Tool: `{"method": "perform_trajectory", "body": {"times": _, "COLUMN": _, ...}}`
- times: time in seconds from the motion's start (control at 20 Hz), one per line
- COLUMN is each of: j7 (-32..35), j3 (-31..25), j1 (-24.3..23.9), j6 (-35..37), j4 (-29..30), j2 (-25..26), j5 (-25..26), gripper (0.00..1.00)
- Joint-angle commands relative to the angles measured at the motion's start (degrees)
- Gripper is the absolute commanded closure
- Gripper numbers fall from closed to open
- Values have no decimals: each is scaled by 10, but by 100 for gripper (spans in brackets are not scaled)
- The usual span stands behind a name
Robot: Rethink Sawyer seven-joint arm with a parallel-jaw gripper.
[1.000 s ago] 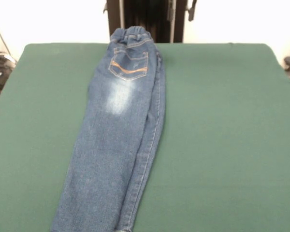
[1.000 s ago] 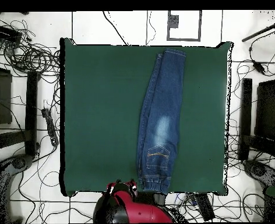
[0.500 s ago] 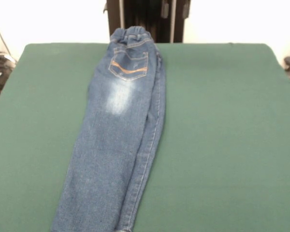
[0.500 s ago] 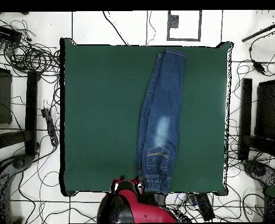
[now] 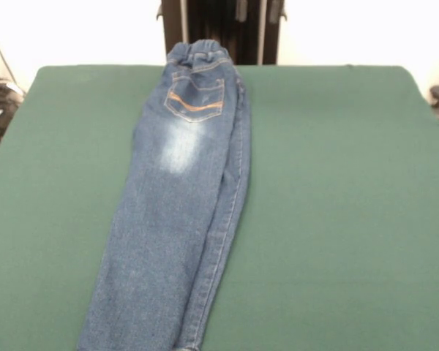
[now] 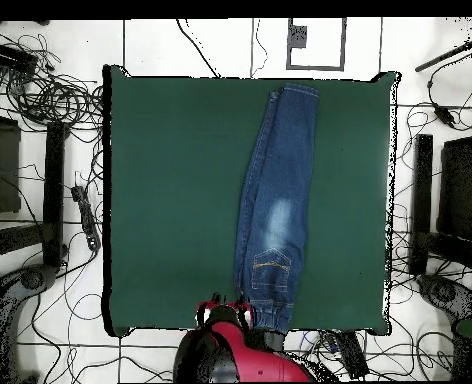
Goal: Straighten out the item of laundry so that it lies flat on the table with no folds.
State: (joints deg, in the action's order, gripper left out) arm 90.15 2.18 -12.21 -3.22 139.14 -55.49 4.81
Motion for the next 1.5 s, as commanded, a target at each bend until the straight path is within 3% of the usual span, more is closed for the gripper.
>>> {"method": "perform_trajectory", "body": {"times": 0.05, "j7": 74, "j3": -86, "j1": -22, "j6": 81, "j4": -25, "j2": 12, "j5": -4, "gripper": 0}}
{"method": "perform_trajectory", "body": {"times": 1.5, "j7": 34, "j3": -106, "j1": -76, "j6": 95, "j4": -75, "j2": 47, "j5": 48, "gripper": 0}}
